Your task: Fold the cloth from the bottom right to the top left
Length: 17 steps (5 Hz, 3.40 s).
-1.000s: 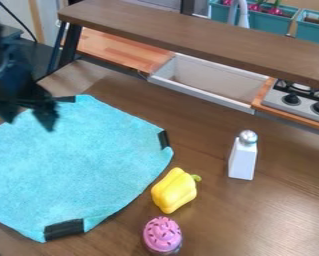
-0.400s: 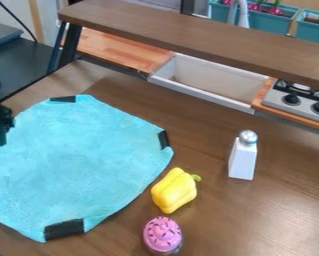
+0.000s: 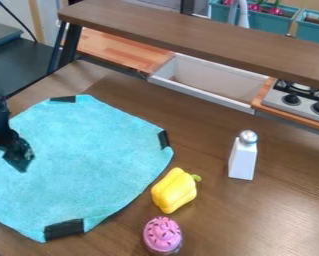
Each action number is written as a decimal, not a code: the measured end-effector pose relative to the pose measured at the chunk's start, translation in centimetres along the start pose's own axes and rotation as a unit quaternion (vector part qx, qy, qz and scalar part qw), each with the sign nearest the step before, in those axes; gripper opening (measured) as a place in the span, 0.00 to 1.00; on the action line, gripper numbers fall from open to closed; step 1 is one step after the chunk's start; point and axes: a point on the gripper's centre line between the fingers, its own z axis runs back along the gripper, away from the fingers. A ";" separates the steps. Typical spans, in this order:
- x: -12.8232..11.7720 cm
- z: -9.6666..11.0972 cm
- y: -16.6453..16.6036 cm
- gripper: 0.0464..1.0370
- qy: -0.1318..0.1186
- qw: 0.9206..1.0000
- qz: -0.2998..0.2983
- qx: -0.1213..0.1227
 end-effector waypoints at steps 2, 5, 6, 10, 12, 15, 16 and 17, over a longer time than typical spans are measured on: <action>-1.2 -0.1 -4.4 0.96 -0.011 0.971 -0.202 -0.125; -5.2 -2.8 -8.3 0.96 0.028 0.934 -0.319 -0.157; -5.8 -3.7 -8.6 0.96 0.029 0.935 -0.325 -0.143; -5.5 -3.7 -7.8 0.11 0.020 0.953 -0.290 -0.087; -1.3 -0.9 -5.1 0.01 0.002 0.967 -0.234 -0.097; 5.7 -2.7 1.7 0.01 0.080 0.958 -0.265 -0.077; 7.9 -3.9 3.5 0.01 0.113 0.960 -0.251 -0.062; 10.7 -4.2 5.3 0.01 0.124 0.965 -0.226 -0.051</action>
